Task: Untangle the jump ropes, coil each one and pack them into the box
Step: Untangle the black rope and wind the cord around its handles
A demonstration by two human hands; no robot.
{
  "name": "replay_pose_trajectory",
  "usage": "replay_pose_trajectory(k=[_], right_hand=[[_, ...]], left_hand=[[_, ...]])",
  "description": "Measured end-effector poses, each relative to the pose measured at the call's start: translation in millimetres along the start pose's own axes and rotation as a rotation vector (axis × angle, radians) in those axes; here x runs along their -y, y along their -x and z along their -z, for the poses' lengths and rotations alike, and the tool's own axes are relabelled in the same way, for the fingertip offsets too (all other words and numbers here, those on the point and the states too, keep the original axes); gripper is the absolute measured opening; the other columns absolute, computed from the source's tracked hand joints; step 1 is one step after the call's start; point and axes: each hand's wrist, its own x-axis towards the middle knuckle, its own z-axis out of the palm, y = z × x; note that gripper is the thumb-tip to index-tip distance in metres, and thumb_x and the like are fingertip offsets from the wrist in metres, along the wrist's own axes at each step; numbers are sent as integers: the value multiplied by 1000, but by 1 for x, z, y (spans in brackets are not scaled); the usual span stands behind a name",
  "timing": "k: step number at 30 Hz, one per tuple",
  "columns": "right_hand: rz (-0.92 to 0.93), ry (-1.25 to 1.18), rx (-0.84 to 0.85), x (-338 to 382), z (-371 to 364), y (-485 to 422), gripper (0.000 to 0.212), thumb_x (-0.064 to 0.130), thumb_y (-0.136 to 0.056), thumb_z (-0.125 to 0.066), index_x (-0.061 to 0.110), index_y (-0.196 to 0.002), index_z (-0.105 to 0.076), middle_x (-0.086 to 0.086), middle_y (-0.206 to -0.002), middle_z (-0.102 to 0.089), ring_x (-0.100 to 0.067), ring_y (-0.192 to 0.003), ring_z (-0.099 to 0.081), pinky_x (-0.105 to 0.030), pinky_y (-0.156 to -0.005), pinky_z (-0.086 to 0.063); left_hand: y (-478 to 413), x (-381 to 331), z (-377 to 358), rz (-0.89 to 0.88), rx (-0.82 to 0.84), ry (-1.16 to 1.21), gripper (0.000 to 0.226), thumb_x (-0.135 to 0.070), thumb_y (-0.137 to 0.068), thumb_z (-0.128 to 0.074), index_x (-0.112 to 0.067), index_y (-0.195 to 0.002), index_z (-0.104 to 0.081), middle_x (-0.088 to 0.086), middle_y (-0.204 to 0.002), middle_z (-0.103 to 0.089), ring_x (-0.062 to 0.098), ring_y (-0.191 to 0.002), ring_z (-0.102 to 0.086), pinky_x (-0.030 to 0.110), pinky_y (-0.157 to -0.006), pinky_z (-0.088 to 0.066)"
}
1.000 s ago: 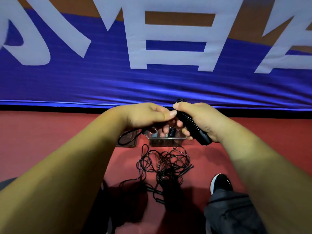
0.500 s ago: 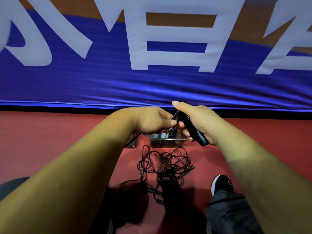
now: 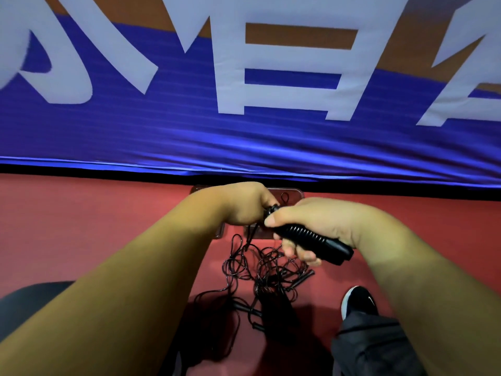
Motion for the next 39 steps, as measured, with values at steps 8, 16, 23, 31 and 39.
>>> replay_pose_trajectory(k=[8,16,23,31,39], right_hand=[[-119,48,69,-5,-6,-7,47,42,-99,-67,-4,-110,-69,-18,-80,-72,-23,-47,-49,-31,-54,-41],[-118,208,-124,-8,8,-13,54,54,-89,-74,1,-81,-75,-16,-70,-66,-23,-50,-54,-29,-52,-46],[-1,247,-254,-11,8,-20,37,43,-97,-67,8,-85,-68,-6,-62,-70,-24,-49,-54,-32,-53,-47],[100,225,-93,-6,-1,-19,28,35,-95,-71,10,-104,-60,-12,-73,-71,-24,-47,-52,-31,-52,-46],[93,145,-72,-5,5,-13,25,31,-96,-73,13,-106,-58,-13,-77,-70,-25,-47,-52,-32,-50,-44]], left_hand=[[-4,-17,4,-98,-139,108,43,5,-80,-61,-30,-91,-84,-14,-79,-77,10,-69,-71,31,-69,-61],[2,-36,12,-220,-332,-93,39,7,-80,-65,-26,-90,-83,-17,-84,-69,-15,-67,-59,8,-61,-45],[0,-40,11,-232,-394,-168,38,1,-82,-68,-30,-97,-84,-17,-91,-70,0,-84,-64,24,-80,-53],[-6,-26,10,9,-512,130,26,-6,-81,-82,-29,-94,-85,-7,-86,-79,7,-83,-72,13,-72,-51],[-9,-29,7,9,-518,169,24,-5,-83,-81,-26,-93,-85,-9,-85,-79,3,-82,-71,5,-70,-47]])
